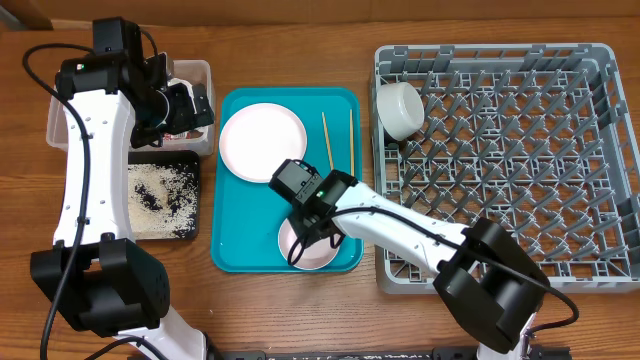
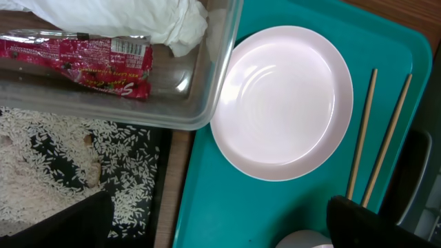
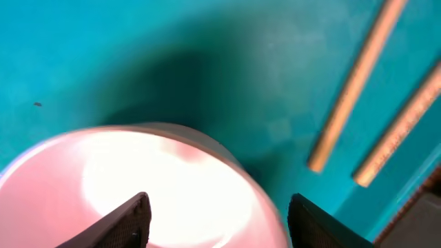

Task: Sort waste into correct bins and load items into the dishwasher
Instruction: 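Reach right gripper to the pink bowl and grasp its rim, then lift the pink bowl with right gripper and set it in the rack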

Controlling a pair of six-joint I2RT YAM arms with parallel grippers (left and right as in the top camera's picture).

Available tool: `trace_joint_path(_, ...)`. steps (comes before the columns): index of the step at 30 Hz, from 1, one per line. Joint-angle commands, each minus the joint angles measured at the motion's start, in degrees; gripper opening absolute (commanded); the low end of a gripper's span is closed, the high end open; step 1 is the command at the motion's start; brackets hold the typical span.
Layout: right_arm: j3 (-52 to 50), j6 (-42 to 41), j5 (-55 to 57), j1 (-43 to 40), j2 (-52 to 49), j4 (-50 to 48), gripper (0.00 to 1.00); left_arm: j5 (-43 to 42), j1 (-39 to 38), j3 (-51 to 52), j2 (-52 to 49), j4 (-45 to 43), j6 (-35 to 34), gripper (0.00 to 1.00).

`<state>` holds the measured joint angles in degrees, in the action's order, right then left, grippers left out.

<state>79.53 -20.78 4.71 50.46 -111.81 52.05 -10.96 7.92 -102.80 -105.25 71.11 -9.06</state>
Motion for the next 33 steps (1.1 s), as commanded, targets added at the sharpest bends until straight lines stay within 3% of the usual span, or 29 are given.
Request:
trace_joint_path(1, 2.23, -4.48, -1.66, -4.39, 0.70, 2.58, 0.64, -0.48, -0.07, -1.46, -0.02, 0.00, -0.15, 1.00)
trace_joint_path(10, 2.19, -7.32, -9.55, -6.64, 0.66, 7.72, 0.47, -0.48, -0.07, -1.46, -0.02, 0.00, -0.15, 1.00)
trace_joint_path(16, 2.19, -9.75, -9.55, -4.81, 0.66, 9.03, 0.25, -0.48, -0.07, -1.46, -0.02, 0.00, -0.15, 1.00)
trace_joint_path(19, 2.19, -10.69, -9.29, -4.81, 0.66, 9.09, 0.04, -0.48, -0.07, -1.46, -0.02, 0.00, -0.15, 1.00)
trace_joint_path(28, 5.99, -11.06, -6.21, -4.87, 0.92, 8.52, 0.04, -0.48, -0.07, -1.46, -0.02, 0.00, -0.15, 1.00)
trace_joint_path(33, 8.70, -16.28, 3.48, -4.87, 3.82, 12.33, 0.04, -0.48, -0.07, -1.46, -0.02, 0.00, -0.15, 1.00)
